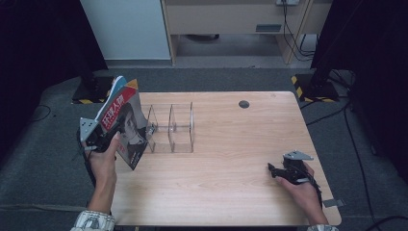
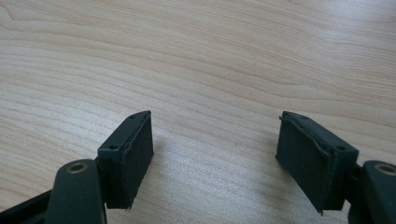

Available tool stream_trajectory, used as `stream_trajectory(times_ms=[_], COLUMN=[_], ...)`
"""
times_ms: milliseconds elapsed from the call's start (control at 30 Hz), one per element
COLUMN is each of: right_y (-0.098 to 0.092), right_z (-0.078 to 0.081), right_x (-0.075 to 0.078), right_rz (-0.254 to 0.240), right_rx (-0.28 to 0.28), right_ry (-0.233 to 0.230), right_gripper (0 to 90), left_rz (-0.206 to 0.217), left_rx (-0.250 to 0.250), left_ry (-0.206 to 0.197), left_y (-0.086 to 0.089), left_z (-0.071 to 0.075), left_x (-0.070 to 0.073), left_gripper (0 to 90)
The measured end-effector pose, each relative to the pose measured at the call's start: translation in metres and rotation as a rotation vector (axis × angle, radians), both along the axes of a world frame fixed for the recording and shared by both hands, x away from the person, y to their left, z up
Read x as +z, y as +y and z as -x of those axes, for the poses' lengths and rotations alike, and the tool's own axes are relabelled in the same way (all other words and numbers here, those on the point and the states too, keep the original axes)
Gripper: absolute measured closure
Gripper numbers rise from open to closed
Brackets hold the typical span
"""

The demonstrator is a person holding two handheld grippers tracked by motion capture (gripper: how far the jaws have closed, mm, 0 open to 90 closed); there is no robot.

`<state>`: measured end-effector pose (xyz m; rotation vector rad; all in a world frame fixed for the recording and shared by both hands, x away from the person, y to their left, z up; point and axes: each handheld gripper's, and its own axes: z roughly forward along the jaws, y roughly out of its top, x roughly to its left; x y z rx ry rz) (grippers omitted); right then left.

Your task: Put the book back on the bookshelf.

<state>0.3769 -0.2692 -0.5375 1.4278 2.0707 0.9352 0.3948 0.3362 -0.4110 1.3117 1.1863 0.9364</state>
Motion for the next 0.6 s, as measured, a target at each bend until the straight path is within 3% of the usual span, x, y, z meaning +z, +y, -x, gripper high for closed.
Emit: stream_trajectory(times_ms=[600], right_y=[0.0], right_z=[0.0], right_x=[0.0], right_rz=[0.001], right_rx=[0.003], right_ry=[0.0], right_gripper=[26.8], left_rz=[0.019], left_rx=[-0.018], left_ry=[-0.001], left_y=[-0.0011], left_z=[0.0077], left_x=[-0.0062], left_gripper=[35.1])
